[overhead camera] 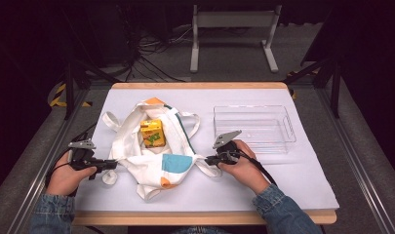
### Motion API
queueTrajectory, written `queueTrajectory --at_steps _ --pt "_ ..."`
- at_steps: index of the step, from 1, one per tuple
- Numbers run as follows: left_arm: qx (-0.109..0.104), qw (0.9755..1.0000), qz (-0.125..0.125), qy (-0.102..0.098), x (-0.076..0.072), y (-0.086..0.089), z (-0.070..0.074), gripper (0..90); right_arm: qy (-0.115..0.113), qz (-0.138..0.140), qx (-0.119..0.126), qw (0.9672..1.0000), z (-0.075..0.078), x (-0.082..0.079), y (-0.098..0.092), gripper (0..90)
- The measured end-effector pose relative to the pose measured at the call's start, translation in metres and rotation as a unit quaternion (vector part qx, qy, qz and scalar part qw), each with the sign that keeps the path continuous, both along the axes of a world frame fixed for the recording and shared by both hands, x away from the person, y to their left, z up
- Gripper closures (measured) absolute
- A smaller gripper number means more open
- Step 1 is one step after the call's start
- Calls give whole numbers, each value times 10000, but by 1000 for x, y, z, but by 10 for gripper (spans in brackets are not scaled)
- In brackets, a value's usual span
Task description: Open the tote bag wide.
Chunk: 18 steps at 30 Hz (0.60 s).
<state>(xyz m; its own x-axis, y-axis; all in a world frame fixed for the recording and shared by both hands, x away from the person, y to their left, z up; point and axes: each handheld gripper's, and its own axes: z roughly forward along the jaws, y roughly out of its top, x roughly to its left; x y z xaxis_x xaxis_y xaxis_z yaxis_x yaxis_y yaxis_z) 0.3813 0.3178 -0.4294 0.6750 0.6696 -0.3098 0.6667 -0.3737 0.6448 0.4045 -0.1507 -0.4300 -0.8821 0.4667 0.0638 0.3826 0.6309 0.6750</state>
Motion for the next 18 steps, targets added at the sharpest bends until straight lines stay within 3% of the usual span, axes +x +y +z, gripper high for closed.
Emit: queueTrajectory --at_steps 3,5,7,10,18 --pt "-12 9999 -84 -79 -2 0 5 809 -60 -27 76 9999 7 -2 -1 857" --pt "118 9998 -18 -126 -4 1 8 673 -66 -30 100 9999 11 -3 -3 817" --pt "220 9997 -9 -146 -6 3 12 608 -74 -30 80 9999 14 -3 -5 772" --pt "173 9996 -20 -211 -9 5 17 515 -58 6 140 9999 17 -3 -7 736" --pt "-9 9976 -15 -697 -22 7 44 453 -308 110 521 9981 52 -16 -14 685"
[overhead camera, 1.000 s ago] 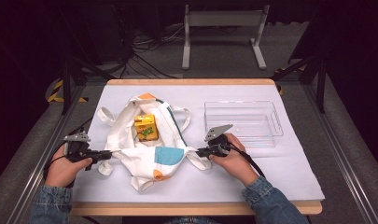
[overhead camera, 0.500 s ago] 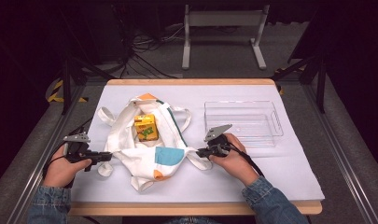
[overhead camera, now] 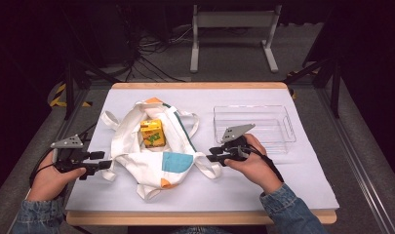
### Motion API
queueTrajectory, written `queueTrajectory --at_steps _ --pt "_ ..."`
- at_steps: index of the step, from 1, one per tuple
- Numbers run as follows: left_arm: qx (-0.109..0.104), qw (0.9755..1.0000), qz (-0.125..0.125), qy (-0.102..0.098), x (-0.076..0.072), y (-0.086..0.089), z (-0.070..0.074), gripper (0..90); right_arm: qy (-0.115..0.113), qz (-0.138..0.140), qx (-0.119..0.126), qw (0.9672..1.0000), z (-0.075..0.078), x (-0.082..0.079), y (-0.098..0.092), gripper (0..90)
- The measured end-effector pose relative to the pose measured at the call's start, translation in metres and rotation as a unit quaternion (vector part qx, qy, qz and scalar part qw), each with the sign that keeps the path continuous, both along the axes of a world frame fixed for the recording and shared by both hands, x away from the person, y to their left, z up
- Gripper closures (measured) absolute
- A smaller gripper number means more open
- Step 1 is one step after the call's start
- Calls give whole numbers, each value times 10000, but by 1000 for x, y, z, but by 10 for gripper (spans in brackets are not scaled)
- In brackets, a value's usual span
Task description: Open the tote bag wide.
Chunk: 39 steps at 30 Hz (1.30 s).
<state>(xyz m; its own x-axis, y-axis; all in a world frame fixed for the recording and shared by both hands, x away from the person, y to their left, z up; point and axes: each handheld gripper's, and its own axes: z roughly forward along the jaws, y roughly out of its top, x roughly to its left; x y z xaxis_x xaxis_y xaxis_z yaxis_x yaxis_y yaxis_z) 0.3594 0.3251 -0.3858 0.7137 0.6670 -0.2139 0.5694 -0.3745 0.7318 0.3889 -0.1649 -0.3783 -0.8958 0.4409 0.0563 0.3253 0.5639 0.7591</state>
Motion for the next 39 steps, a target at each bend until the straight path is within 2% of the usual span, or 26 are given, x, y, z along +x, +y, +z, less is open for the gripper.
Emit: queueTrajectory --at_steps 3,5,8,10,11,12,14,16,19,22,23,24,25,32,35,37,39 --pt "-85 9998 -17 -182 -4 -4 10 457 -61 65 203 9998 11 -3 -2 675" --pt "-248 9993 -24 -273 -7 -7 16 455 -94 105 318 9994 17 -5 -2 670" --pt "-468 9976 -10 -510 -9 -10 23 446 -221 110 431 9988 26 -4 1 644" --pt "-531 9971 12 -544 -9 -11 25 446 -252 112 495 9984 29 -4 3 634" --pt "-676 9958 91 -610 -10 -11 27 443 -318 104 636 9974 34 -1 6 616" --pt "-744 9950 145 -645 -10 -11 28 443 -318 93 677 9972 36 0 8 607" --pt "-799 9942 185 -701 -9 -11 28 441 -331 56 781 9964 39 4 11 580" --pt "-782 9939 236 -736 -9 -11 28 438 -302 4 920 9953 42 9 16 550" --pt "-768 9931 327 -819 -9 -10 29 435 -401 -110 954 9946 45 19 25 493" --pt "-871 9903 471 -979 -10 -8 31 431 -413 -222 1093 9929 47 28 34 449" --pt "-871 9903 471 -979 -10 -8 31 431 -413 -222 1093 9929 47 28 34 449" --pt "-869 9891 536 -1063 -12 -6 32 429 -418 -344 1164 9917 47 35 40 414" --pt "-892 9888 562 -1057 -12 -6 31 428 -431 -409 1190 9911 46 38 43 402" --pt "-862 9886 673 -1038 -20 -1 28 404 -308 -566 1161 9911 32 61 63 377" --pt "-831 9891 653 -1030 -23 0 28 399 -421 -480 1074 9922 26 69 73 396" --pt "-818 9891 649 -1035 -23 -1 27 396 -413 -476 1045 9925 22 74 80 377" --pt "-790 9894 627 -1041 -23 -1 27 394 -553 -567 967 9922 19 78 86 338"
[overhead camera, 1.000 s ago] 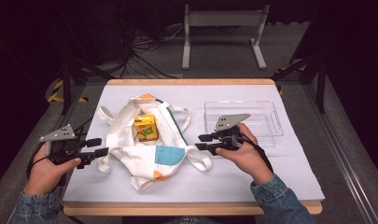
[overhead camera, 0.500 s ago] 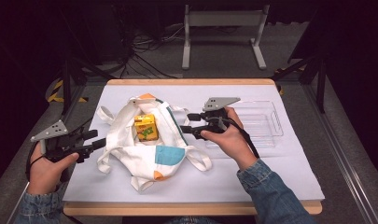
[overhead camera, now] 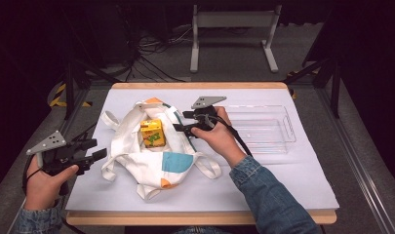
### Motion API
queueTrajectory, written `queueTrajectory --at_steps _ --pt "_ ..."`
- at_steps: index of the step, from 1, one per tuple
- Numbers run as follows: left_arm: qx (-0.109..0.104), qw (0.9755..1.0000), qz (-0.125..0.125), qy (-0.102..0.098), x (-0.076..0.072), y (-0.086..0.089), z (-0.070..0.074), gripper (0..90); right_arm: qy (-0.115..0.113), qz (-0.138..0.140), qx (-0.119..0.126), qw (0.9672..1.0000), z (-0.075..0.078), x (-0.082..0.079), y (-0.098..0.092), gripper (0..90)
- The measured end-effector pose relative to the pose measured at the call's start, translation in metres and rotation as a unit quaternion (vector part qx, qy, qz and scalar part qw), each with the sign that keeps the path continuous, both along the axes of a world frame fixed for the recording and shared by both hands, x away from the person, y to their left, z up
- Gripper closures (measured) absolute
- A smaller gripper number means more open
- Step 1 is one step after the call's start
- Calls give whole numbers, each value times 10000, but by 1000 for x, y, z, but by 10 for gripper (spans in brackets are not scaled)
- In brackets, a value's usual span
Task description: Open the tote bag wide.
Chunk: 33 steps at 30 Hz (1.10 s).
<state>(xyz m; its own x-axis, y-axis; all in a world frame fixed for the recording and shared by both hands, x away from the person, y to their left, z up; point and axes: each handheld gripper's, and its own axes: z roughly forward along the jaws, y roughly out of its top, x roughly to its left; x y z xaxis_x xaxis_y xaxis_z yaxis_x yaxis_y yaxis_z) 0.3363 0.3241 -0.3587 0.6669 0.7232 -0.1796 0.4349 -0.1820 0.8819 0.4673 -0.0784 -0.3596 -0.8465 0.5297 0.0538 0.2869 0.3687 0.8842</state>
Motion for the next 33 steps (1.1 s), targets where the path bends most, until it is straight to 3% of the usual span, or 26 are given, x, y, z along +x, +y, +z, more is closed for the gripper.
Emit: queueTrajectory --at_steps 2,8,16,19,27,30,32,33 --pt "46 10000 3 -14 0 0 0 392 -33 -75 -28 10000 -3 4 4 312" --pt "31 10000 45 -34 0 1 0 394 155 -215 30 9996 -17 13 17 234" --pt "44 10000 38 -15 1 1 -1 392 312 -184 -47 9993 -29 20 28 230" --pt "61 10000 25 -29 1 1 -2 391 308 -124 -191 9993 -30 18 32 337" --pt "86 10000 -11 -43 2 -1 -2 393 78 -311 -709 9970 -25 14 30 669" --pt "87 9999 -13 -48 2 -1 -2 393 21 -460 -804 9957 -25 14 29 697" --pt "94 9999 -10 -57 2 0 -1 394 -29 -814 -961 9920 -29 15 27 714" --pt "94 9999 -10 -57 2 0 -1 394 -29 -814 -961 9920 -29 15 27 714"
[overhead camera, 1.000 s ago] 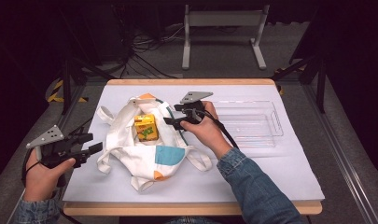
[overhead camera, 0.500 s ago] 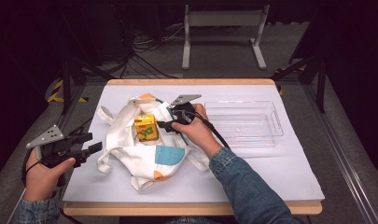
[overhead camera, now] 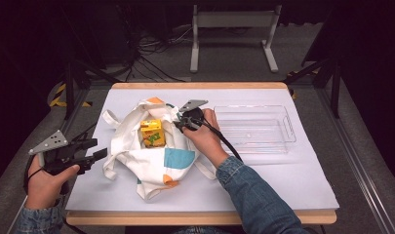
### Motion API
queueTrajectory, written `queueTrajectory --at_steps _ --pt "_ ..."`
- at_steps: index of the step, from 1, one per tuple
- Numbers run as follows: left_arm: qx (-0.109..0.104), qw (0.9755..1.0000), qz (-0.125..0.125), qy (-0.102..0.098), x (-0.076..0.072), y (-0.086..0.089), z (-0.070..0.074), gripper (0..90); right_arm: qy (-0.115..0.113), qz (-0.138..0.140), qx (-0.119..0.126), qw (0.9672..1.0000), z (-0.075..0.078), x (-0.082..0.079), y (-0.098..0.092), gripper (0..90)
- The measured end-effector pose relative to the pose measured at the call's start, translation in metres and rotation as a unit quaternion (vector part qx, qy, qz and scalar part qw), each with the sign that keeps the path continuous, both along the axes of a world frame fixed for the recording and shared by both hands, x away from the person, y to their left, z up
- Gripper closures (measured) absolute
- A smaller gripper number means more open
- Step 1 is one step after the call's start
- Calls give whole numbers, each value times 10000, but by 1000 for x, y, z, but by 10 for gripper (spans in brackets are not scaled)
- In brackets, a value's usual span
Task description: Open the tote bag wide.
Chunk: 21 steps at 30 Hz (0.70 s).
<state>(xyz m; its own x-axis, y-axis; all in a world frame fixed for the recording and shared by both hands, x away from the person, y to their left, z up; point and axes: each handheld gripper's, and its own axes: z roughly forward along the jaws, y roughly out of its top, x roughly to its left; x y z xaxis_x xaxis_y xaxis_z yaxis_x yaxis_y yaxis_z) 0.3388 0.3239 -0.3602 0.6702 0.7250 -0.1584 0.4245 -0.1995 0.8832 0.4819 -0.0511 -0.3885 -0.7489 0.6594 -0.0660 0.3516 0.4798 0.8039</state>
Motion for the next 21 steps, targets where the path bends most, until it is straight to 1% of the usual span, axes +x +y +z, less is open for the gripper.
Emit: queueTrajectory --at_steps 2,5,7,10,16,18,21 --pt "4 10000 8 -18 0 0 0 394 -6 -149 -88 9999 -3 1 -1 720" --pt "18 10000 7 -21 0 0 0 394 49 -360 -161 9992 -9 3 -2 722" --pt "18 10000 8 -27 0 1 0 394 78 -485 -255 9985 -14 4 -1 723" --pt "6 10000 5 -19 1 0 0 394 182 -592 -351 9975 -22 7 1 728" --pt "9 10000 -3 3 1 0 0 394 379 -656 -504 9959 -36 12 5 731" --pt "7 10000 -4 -10 1 0 0 393 450 -668 -480 9956 -42 13 4 729" --pt "6 10000 -9 -11 1 0 0 393 577 -701 -374 9952 -49 15 3 726"
